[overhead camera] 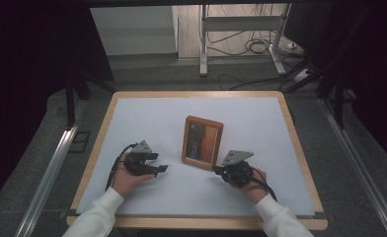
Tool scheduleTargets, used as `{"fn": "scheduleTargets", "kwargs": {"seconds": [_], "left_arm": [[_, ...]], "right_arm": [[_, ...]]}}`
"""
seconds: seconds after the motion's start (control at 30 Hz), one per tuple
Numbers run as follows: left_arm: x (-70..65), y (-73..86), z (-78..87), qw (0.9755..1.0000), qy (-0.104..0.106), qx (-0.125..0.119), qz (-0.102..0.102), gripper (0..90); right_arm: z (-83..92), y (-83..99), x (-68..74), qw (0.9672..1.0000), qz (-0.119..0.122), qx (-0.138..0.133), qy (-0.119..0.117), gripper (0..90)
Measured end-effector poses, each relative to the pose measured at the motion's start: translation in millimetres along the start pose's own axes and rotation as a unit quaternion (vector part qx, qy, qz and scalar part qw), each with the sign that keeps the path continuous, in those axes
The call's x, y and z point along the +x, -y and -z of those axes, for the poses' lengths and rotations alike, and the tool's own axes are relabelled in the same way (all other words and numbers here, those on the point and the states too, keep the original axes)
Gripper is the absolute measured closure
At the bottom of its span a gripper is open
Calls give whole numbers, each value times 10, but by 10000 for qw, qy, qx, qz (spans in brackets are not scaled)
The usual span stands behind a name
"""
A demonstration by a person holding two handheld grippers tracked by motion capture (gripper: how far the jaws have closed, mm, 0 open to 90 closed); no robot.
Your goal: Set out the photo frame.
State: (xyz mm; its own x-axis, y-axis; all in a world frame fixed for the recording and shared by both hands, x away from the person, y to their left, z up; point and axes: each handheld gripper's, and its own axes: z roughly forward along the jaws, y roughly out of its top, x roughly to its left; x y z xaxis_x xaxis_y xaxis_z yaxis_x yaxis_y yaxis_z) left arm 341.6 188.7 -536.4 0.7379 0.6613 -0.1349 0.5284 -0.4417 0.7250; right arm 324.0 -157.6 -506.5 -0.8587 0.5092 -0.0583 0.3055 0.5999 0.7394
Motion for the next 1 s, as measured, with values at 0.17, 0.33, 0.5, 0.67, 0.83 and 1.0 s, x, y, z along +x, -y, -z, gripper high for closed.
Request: {"fn": "scheduleTargets", "kwargs": {"seconds": [0.17,0.33,0.5,0.67,0.83,1.0], "left_arm": [[-7,-2,-12,10000,15,36,-33,321],[0,0,-6,10000,21,24,-27,319],[2,1,-6,10000,21,25,-30,317],[0,0,-10,10000,18,34,-35,317],[-1,0,-9,10000,15,33,-39,317],[5,3,-9,10000,14,44,-43,316]], "right_arm": [[-133,-4,34,9999,41,121,-44,897],[-217,5,18,9997,40,236,48,897],[-229,18,-60,9997,-135,190,37,898],[-236,14,-49,9998,-84,182,59,898],[-234,17,-61,9998,-95,180,59,898],[-217,23,-95,9997,-83,142,166,898]]}}
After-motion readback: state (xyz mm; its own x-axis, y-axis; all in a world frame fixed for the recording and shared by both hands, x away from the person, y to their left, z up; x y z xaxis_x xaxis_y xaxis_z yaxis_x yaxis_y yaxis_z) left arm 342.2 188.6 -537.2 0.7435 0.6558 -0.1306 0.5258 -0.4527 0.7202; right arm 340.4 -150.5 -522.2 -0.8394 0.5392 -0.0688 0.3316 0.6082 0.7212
